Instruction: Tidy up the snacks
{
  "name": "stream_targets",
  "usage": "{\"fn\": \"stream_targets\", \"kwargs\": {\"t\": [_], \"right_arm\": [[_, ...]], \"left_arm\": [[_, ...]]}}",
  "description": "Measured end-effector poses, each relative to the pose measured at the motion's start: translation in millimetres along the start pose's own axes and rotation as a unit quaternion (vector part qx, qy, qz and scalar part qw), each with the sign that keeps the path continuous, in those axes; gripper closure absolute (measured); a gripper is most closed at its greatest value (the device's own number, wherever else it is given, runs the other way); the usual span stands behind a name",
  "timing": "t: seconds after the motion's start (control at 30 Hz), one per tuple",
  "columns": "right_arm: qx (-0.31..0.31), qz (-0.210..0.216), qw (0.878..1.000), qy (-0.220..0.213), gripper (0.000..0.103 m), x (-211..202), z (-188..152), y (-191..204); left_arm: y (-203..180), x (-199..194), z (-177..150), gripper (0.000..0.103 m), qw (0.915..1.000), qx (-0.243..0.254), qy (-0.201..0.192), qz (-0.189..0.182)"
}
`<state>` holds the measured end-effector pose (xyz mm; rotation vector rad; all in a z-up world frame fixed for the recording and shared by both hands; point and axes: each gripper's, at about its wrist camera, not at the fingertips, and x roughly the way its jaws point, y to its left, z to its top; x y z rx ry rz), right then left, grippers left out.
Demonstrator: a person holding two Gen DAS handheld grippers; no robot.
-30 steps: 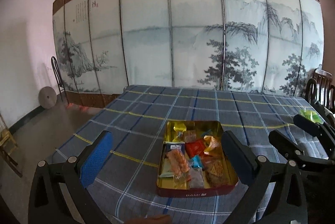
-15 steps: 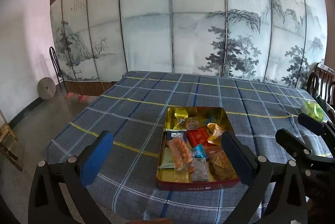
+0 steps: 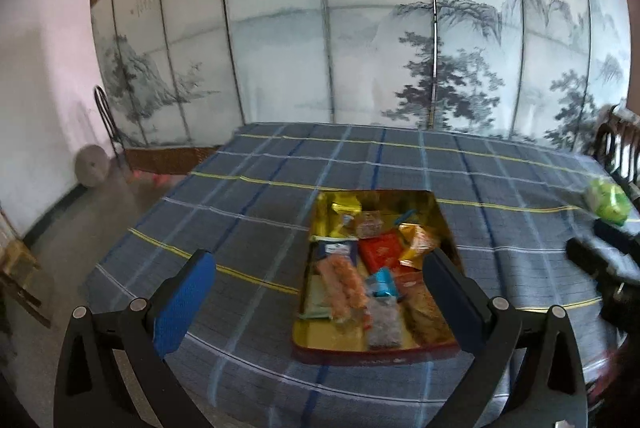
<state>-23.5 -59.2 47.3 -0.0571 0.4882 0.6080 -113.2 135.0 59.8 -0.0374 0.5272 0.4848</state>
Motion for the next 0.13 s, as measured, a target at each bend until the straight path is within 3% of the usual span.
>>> {"fn": "stream_targets", "kwargs": {"t": [0.13], "right_arm": [[0.029, -0.067, 0.996, 0.054, 0.024, 16, -7, -75]], "left_arm": [[-4, 5, 2, 0.000, 0.9998, 0.008, 0.015, 0.009]]}}
